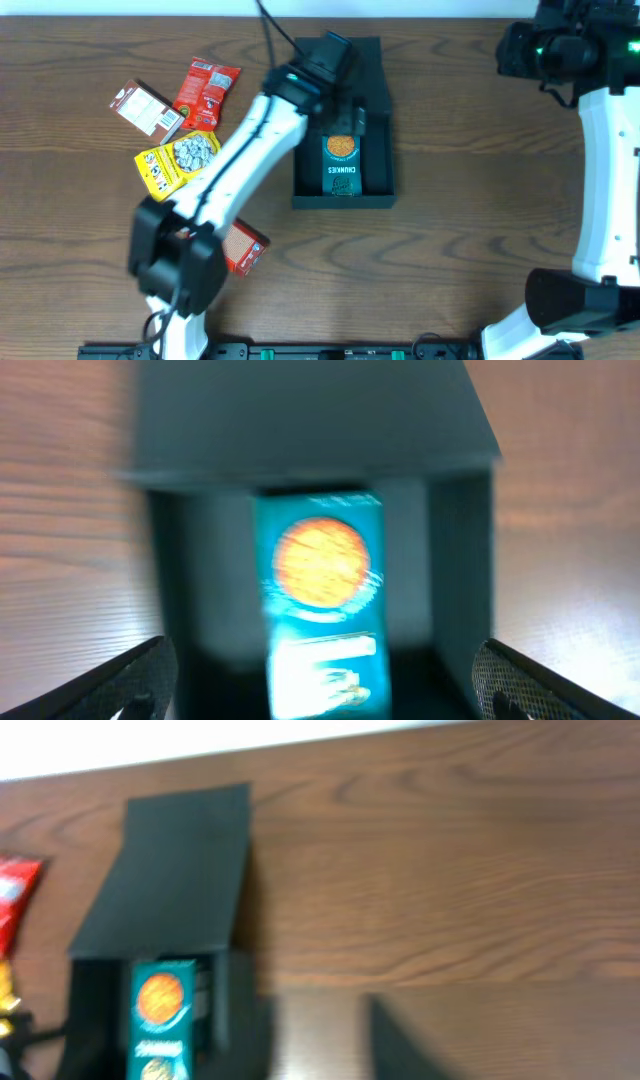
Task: Pack container
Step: 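Carry the teal cookie box with the left gripper into the black box, then push the teal box flat into the black box with the right gripper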
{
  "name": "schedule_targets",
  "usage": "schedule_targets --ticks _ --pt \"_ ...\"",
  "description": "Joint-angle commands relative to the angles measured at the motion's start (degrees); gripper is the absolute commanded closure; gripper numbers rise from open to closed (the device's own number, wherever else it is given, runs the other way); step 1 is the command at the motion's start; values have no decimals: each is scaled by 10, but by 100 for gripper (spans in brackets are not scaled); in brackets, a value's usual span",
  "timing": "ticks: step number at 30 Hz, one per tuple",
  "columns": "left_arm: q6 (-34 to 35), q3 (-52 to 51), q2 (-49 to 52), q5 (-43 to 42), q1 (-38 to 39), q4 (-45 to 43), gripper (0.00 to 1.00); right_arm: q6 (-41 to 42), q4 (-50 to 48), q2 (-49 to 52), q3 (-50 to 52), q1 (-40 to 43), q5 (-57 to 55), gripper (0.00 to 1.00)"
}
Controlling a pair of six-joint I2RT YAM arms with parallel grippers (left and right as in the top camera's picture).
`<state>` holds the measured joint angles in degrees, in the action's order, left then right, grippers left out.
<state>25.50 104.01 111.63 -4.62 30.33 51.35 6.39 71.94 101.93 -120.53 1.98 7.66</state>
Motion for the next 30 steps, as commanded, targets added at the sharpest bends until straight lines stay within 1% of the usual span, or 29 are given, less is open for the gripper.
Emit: schedule_targets --ticks 1,5,10,11,13,15,19,22,25,30 --pt "-2 20 -81 92 -59 10 5 -19 2 11 40 -7 101 98" --pt "-13 20 -132 89 -158 16 5 -33 -29 13 115 -46 155 98" --pt "-37 20 -139 22 -254 29 5 -22 -102 14 198 -131 163 98" --pt "-37 20 -137 2 -282 36 5 -22 -143 19 233 -173 141 98" --pt "-37 20 -137 -1 -303 43 5 -1 -171 36 258 -212 84 98" --pt "-39 20 -137 -2 -312 47 5 9 -173 57 268 -234 58 98" --pt "-58 20 -137 -3 -315 47 5 13 -149 126 269 -265 59 98" --pt "-58 20 -137 -3 -315 47 5 15 -148 167 269 -276 58 98" --pt "-58 20 -137 -3 -315 48 5 17 -148 183 269 -275 56 98" --pt "-58 20 -137 -3 -315 48 5 17 -155 209 269 -275 20 98"
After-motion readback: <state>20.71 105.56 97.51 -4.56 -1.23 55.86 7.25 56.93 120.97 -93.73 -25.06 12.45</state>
